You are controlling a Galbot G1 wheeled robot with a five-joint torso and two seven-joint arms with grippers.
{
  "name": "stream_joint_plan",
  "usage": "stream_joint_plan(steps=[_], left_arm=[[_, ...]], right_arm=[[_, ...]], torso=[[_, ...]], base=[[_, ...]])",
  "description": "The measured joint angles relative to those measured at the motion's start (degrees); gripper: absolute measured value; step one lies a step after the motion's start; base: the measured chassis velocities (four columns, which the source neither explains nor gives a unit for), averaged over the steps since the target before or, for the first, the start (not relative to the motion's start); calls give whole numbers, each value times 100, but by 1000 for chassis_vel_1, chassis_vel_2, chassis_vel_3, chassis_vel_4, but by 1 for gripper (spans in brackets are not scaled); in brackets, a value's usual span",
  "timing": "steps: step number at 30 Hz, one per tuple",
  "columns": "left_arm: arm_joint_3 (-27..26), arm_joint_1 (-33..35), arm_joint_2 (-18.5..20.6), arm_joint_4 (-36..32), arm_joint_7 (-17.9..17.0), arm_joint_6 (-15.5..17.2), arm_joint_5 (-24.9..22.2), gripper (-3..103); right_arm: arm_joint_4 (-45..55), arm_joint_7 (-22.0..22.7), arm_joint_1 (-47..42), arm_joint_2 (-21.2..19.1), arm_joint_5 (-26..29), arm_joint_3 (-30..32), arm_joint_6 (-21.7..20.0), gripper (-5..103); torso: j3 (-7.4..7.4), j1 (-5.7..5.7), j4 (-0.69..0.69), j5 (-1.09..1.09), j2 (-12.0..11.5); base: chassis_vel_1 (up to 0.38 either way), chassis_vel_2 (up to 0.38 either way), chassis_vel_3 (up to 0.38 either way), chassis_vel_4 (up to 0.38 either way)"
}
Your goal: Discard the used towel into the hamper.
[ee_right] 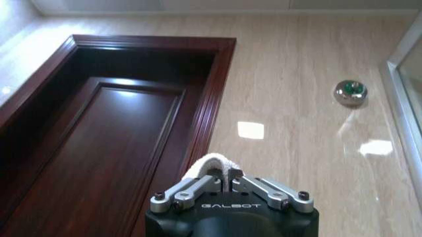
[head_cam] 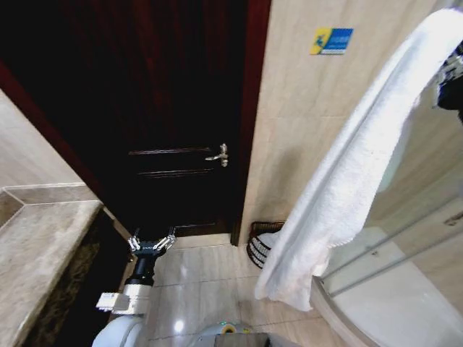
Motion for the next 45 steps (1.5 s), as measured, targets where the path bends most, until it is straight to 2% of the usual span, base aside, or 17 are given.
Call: stream_joint_plan(steps=[8,13,17,18,24,30,33,45], left_arm=[[3,0,-3,0,0,0,0,100],[3,0,-3,0,1,0,0,100],[2,0,-2,0,1,0,0,100],[2,0,-2,0,1,0,0,100],[2,0,-2,0,0,0,0,100],[2,0,-2,0,1,0,0,100],[2,0,-2,0,0,0,0,100],[2,0,-2,0,0,0,0,100]], right_arm=[[-168,221,188,168,47,-343,-138,4],[-522,222,447,-20,170,-456,-112,4],[-1066,234,1191,-578,320,-824,-50,4],[-1066,234,1191,-578,320,-824,-50,4],[-1690,194,1734,-1170,443,-1042,-15,4],[-2030,80,1860,-1509,538,-1030,30,4],[-2384,-59,1795,-1845,721,-899,132,4],[-3172,-282,1533,-2733,1100,-568,393,4]], torso=[[1,1,-1,10,0],[1,0,-2,7,0],[1,0,0,1,0],[1,0,0,1,0],[1,1,-1,7,0],[1,0,-1,4,0],[1,0,-1,5,0],[1,0,-2,7,0]], base=[[-33,-19,34,26],[-27,-21,15,11],[0,0,0,0],[0,0,0,0],[0,0,0,0],[0,0,0,0],[0,0,0,0],[0,0,0,0]])
